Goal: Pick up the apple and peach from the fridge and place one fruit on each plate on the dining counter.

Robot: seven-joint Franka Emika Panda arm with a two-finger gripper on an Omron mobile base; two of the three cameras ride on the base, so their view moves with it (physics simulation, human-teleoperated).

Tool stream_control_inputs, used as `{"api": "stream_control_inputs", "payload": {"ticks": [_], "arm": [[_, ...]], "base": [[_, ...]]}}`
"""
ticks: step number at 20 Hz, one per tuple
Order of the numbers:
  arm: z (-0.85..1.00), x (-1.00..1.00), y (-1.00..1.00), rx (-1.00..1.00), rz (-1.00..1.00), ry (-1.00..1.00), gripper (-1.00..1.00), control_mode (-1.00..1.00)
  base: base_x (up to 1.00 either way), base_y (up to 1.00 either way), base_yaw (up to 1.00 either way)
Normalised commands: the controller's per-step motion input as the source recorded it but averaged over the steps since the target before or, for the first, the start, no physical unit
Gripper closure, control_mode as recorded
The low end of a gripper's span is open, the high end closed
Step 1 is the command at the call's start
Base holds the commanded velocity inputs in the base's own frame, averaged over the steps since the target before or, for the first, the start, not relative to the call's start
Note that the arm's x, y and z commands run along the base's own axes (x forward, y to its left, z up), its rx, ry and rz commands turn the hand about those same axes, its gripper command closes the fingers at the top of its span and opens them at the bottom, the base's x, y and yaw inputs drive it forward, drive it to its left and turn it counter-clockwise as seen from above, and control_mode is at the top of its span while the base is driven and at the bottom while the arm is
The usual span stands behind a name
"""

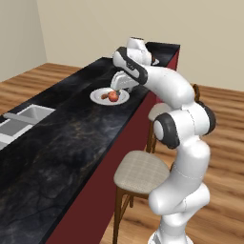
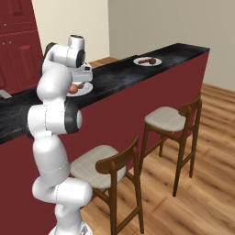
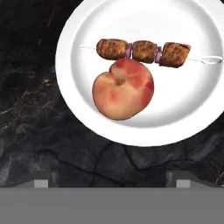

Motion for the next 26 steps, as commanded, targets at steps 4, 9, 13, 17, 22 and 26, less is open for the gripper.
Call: {"api": "stream_control_inputs", "payload": {"ticks": [4, 9, 13, 17, 22, 26], "arm": [[-0.02, -1.00, -0.34, 0.00, -0.06, -0.19, -1.00, -1.00], [0.00, -1.00, -0.26, 0.00, -0.08, -0.21, -1.00, -1.00], [-0.04, -1.00, -0.15, -0.01, -0.12, -0.10, -1.00, -1.00], [-0.17, -1.00, -0.16, 0.00, -0.24, -0.05, -1.00, -1.00], [0.01, -1.00, 0.00, 0.02, -0.31, -0.07, -1.00, -1.00], [0.34, -1.00, -0.11, 0.09, -0.30, -0.02, -1.00, -1.00]], "base": [[0.00, 0.00, 0.00], [0.00, 0.00, 0.00], [0.00, 0.00, 0.00], [0.00, 0.00, 0.00], [0.00, 0.00, 0.00], [0.00, 0.00, 0.00]]}}
